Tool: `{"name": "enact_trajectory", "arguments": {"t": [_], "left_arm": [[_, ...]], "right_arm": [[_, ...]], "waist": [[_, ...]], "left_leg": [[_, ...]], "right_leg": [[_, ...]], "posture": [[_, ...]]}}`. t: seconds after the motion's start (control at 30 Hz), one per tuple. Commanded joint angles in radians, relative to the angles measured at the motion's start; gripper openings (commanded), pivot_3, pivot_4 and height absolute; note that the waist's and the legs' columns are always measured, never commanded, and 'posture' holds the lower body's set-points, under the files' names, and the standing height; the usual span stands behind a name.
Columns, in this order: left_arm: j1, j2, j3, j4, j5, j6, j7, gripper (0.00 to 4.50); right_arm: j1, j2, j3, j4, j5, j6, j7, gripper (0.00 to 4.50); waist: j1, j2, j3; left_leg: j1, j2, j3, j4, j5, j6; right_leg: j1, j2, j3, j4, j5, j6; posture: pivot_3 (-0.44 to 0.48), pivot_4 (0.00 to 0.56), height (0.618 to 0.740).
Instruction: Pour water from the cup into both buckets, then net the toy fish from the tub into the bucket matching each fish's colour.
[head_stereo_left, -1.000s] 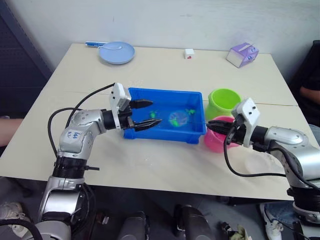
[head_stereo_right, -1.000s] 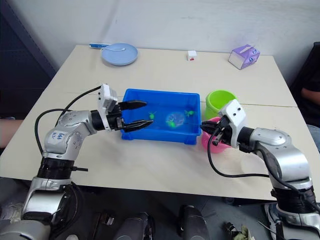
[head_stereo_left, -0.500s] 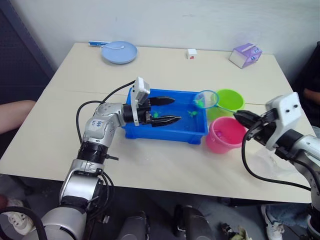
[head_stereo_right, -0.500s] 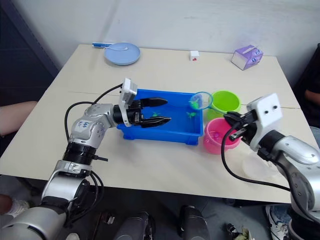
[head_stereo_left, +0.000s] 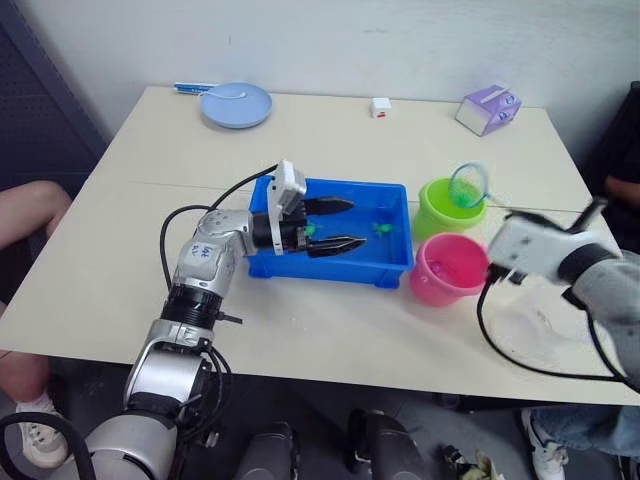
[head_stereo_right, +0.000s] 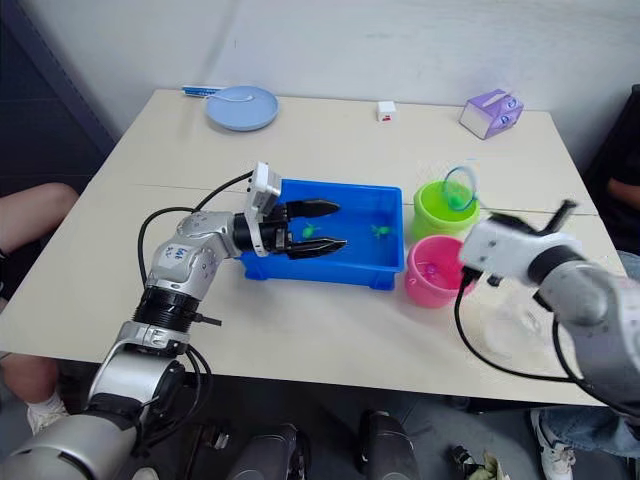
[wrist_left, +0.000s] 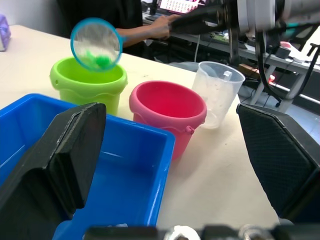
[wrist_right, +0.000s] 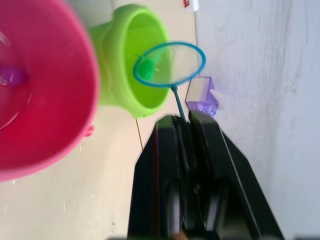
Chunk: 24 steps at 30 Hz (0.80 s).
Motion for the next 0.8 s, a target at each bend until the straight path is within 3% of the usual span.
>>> {"name": "enact_trajectory", "arguments": {"t": [0.03,0.2,0.37,0.43,0.63,0.8], "left_arm": [[0.014,0.033,0.032,-0.081,-0.017,0.012,0.009,4.5],[0.04,0.045,0.042,-0.111,-0.016,0.019,0.031,4.5],[0.063,0.044,0.045,-0.149,-0.02,0.032,0.047,4.5],[0.064,0.043,0.048,-0.16,-0.021,0.038,0.054,4.5],[0.057,0.047,0.053,-0.161,-0.023,0.045,0.055,4.5],[0.045,0.037,0.056,-0.144,-0.02,0.035,0.06,4.5]], "right_arm": [[-0.059,-0.067,-0.023,0.064,-0.16,-0.138,-0.029,0.77],[-0.084,-0.082,-0.102,0.143,-0.193,-0.245,-0.014,0.77],[-0.073,-0.072,-0.027,0.162,-0.226,-0.385,0.076,0.77],[-0.079,-0.078,-0.063,0.192,-0.278,-0.386,0.046,0.77],[-0.137,-0.178,-0.081,0.308,-0.321,-0.553,0.065,0.77],[-0.164,-0.177,-0.081,0.362,-0.232,-0.688,0.104,0.77]], "waist": [[-0.001,0.0,0.0],[0.0,0.0,0.0],[0.001,0.0,0.0],[0.002,0.0,0.0],[0.0,0.0,0.0],[-0.003,0.0,0.0]], "left_leg": [[0.0,0.0,0.0,0.0,0.0,0.0],[0.0,0.0,0.0,0.0,0.0,0.0],[0.0,0.0,-0.001,0.0,0.0,0.0],[0.0,0.0,-0.001,0.0,0.0,0.0],[0.0,0.0,0.0,0.001,0.0,0.0],[0.0,0.002,0.0,0.0,0.0,-0.001]], "right_leg": [[0.0,0.0,0.0,0.0,0.0,0.0],[0.0,0.0,0.0,0.0,0.0,0.0],[0.001,0.0,-0.001,-0.001,0.0,0.0],[0.0,0.0,-0.001,-0.001,0.0,0.0],[0.0,0.0,0.0,0.0,0.0,0.0],[0.001,0.001,0.0,-0.001,0.0,0.0]], "posture": [[0.0,0.15,0.74],[0.0,0.15,0.74],[0.0,0.15,0.74],[0.0,0.15,0.74],[0.0,0.15,0.74],[0.0,0.15,0.74]]}}
